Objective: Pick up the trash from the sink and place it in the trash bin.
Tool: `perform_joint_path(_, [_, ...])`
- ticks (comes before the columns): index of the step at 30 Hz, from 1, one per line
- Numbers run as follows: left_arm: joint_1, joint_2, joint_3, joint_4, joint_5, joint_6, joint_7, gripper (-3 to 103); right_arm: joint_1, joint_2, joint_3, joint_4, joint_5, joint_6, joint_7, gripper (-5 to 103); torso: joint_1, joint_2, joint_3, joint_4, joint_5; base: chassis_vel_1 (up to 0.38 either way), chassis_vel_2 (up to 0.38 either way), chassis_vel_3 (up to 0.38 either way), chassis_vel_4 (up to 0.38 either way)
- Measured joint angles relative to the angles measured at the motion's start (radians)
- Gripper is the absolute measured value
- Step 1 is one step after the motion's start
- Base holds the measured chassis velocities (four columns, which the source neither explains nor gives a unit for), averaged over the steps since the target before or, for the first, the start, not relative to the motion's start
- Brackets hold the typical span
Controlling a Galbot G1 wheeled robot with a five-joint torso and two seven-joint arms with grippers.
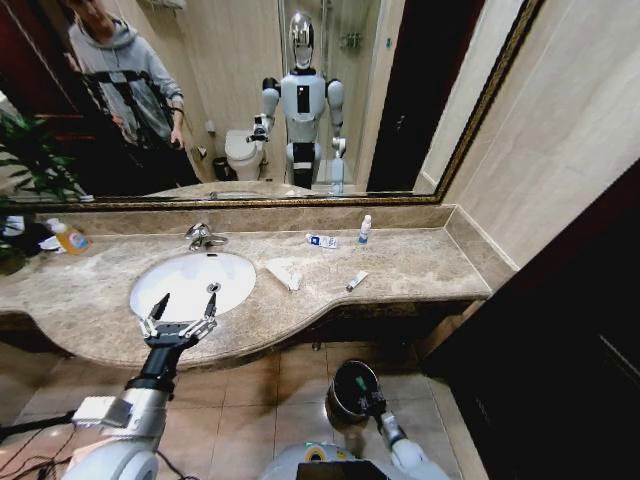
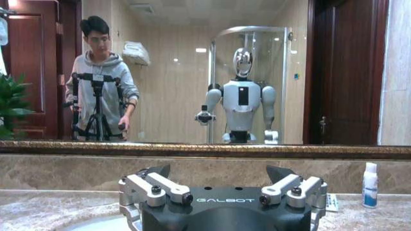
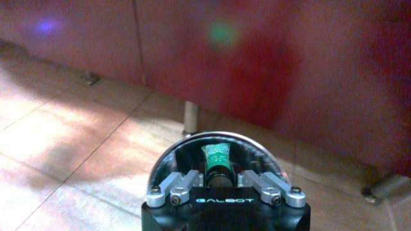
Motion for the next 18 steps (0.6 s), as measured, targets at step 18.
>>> perform_joint_path(18, [0.0,0.0,0.0,0.0,0.0,0.0,0.0,100,0.055,0.041,0.022,-0.119,-0.091,0.0,0.004,61,0.0,0.0,0.0,0.0,-0.0001,0.0,0.0,0.0,0.0])
